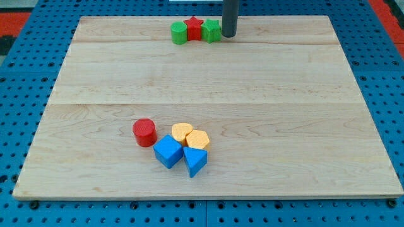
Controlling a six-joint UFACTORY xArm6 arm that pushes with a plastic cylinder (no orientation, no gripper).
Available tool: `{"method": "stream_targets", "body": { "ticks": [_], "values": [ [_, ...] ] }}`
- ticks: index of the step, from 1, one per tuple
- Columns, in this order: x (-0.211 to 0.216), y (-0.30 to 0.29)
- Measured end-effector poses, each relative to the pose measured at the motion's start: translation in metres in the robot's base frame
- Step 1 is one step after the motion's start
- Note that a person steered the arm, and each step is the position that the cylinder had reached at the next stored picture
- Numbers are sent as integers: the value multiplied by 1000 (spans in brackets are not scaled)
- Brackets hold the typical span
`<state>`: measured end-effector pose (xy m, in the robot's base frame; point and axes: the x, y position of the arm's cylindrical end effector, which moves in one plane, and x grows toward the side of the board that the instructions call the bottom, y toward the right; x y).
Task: Move the green star towards the right center of the board
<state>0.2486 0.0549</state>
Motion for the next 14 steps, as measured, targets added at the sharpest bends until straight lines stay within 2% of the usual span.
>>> {"method": "stream_targets", "body": {
  "ticks": [2,3,4,6,7,10,11,12,13,14],
  "values": [
    [9,-1],
    [106,7],
    [127,-23],
    [117,-206],
    [101,-243],
    [103,-242],
    [37,-245],
    [-15,-195],
    [-19,-138],
    [-25,-114]
  ]
}}
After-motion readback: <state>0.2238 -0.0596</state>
